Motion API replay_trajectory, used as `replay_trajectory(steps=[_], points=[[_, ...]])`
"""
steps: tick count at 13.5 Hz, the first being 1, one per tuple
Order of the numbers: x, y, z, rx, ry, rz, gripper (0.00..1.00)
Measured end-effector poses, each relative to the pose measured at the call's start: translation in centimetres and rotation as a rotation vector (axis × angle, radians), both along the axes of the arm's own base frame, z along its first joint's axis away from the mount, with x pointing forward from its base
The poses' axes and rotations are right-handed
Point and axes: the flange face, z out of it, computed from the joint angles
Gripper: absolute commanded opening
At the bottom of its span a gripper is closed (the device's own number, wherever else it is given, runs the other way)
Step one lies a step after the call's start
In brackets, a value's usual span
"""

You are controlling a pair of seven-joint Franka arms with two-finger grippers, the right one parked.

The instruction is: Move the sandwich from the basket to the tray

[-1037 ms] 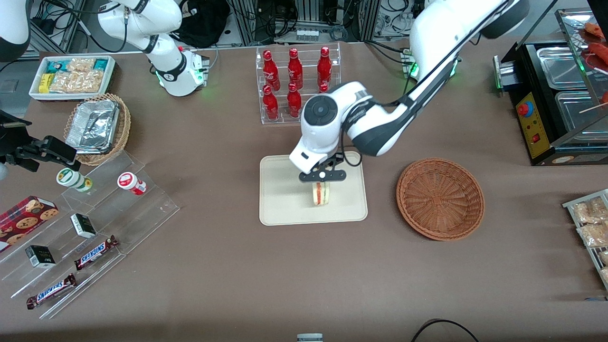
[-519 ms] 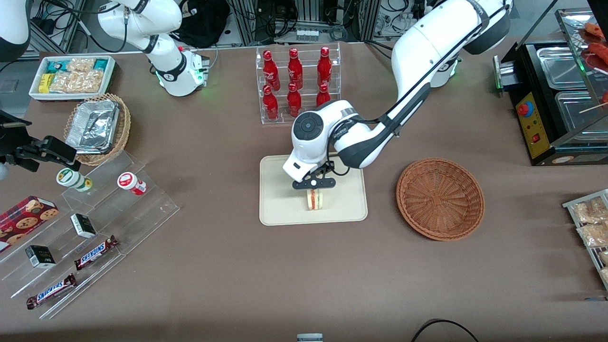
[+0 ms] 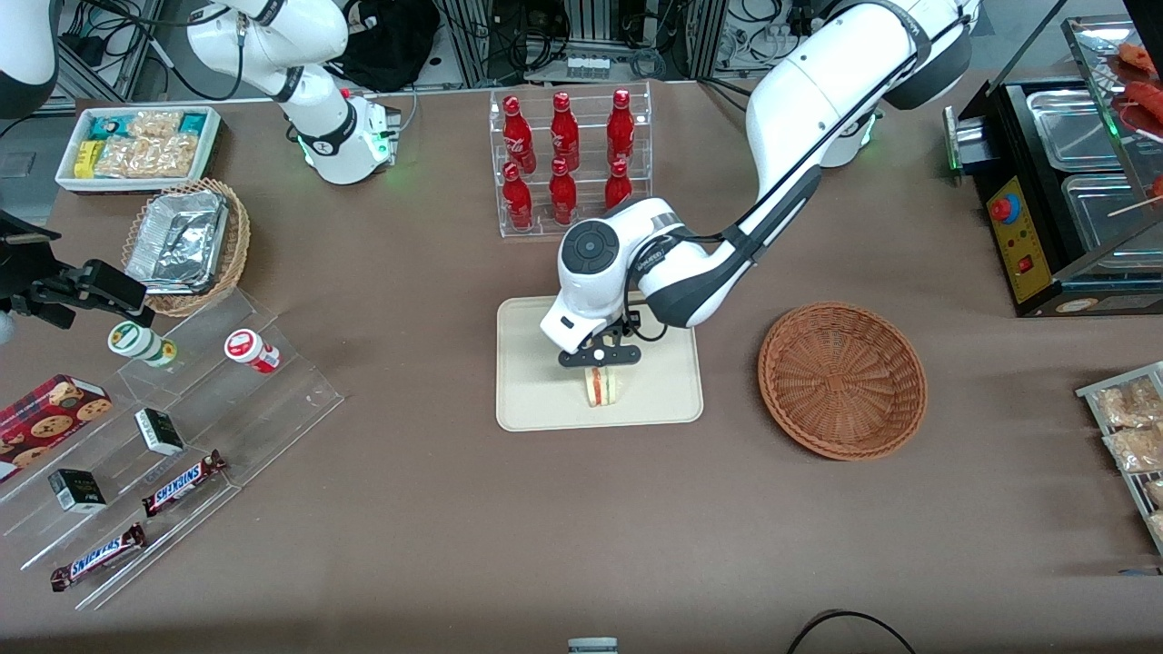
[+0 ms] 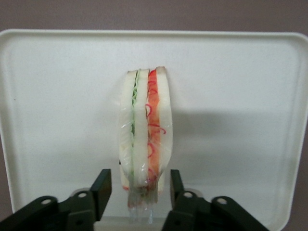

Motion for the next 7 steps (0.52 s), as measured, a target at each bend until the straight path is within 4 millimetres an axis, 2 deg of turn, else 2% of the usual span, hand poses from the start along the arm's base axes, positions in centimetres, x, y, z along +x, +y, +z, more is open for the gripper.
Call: replay_trajectory(steps=[3, 5, 7], points=[[0.7, 0.6, 4.3, 0.014, -0.043, 0.053, 0.99], [1.1, 2.2, 8.7, 0.056, -0.078, 0.121, 0.99], [1.7, 4.7, 13.5, 0.094, -0.112, 0.212, 0.99]])
